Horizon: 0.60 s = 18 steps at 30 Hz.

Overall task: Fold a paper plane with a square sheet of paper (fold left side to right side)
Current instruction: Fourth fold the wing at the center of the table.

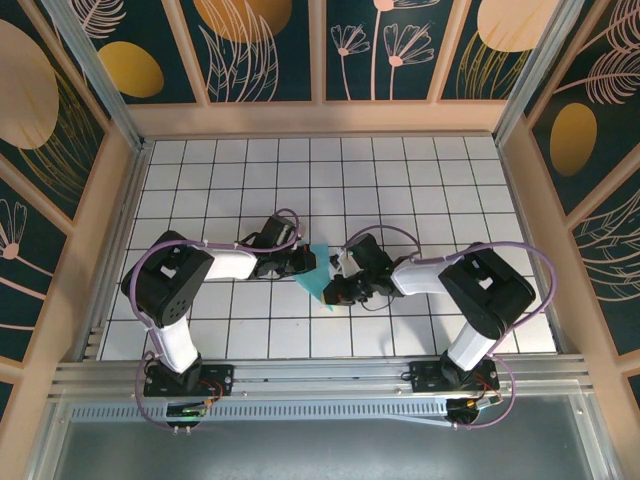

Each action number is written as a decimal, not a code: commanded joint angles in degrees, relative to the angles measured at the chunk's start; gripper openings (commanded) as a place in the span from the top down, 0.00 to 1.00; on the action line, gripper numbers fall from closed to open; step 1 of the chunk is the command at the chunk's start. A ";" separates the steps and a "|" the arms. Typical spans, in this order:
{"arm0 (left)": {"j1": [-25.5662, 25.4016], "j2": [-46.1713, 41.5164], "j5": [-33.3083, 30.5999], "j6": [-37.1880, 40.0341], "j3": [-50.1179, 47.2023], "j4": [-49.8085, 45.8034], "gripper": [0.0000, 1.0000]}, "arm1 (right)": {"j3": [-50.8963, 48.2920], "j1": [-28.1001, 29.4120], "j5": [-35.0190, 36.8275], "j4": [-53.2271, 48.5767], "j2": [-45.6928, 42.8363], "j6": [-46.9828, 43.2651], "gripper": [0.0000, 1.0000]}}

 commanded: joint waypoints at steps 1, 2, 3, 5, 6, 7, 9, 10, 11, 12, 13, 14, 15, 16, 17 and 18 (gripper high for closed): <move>0.47 2.88 -6.51 1.47 -1.21 -8.25 1.00 | -1.32 0.55 -0.23 -0.17 -0.13 -0.05 1.00; 0.44 2.83 -6.54 1.55 -1.19 -8.25 1.00 | -1.49 0.53 -0.17 -0.20 -0.17 0.00 1.00; 0.44 2.80 -6.53 1.52 -1.18 -8.26 1.00 | -1.60 0.63 -0.20 -0.11 -0.30 0.04 1.00; 0.47 2.83 -6.55 1.54 -1.20 -8.33 1.00 | -1.69 0.85 -0.14 -0.10 -0.50 0.04 1.00; 0.44 2.82 -6.55 1.48 -1.22 -8.34 1.00 | -1.77 1.02 -0.28 -0.12 -0.47 0.04 1.00; 0.44 2.78 -6.64 1.56 -1.18 -8.34 1.00 | -1.78 1.12 -0.28 -0.14 -0.45 0.12 1.00; 0.45 2.74 -6.64 1.53 -1.20 -8.40 1.00 | -1.78 1.46 -0.30 -0.04 -0.49 0.22 1.00; 0.44 2.71 -6.62 1.50 -1.23 -8.42 1.00 | -1.71 1.55 -0.30 -0.01 -0.44 0.30 1.00; 0.47 2.66 -6.64 1.49 -1.20 -8.43 1.00 | -1.83 1.78 -0.34 0.10 -0.41 0.38 1.00; 0.42 2.69 -6.66 1.56 -1.24 -8.43 1.00 | -1.86 1.86 -0.30 0.19 -0.27 0.46 1.00; 0.44 2.68 -6.73 1.49 -1.25 -8.43 1.00 | -1.89 1.87 -0.18 0.17 -0.26 0.48 1.00; 0.47 2.82 -6.73 1.64 -1.16 -8.47 1.00 | -1.95 2.02 -0.08 0.22 -0.24 0.66 1.00; 0.43 2.87 -6.73 1.63 -1.13 -8.44 1.00 | -2.06 2.09 0.04 0.19 -0.13 0.80 1.00; 0.42 2.80 -6.72 1.49 -1.14 -8.48 1.00 | -2.21 2.13 0.12 0.22 -0.08 0.91 1.00; 0.47 2.82 -6.73 1.59 -1.17 -8.50 1.00 | -2.38 2.21 0.14 0.00 -0.08 1.04 1.00; 0.45 2.82 -6.77 1.57 -1.18 -8.51 1.00 | -2.54 2.26 0.22 -0.12 -0.04 1.05 1.00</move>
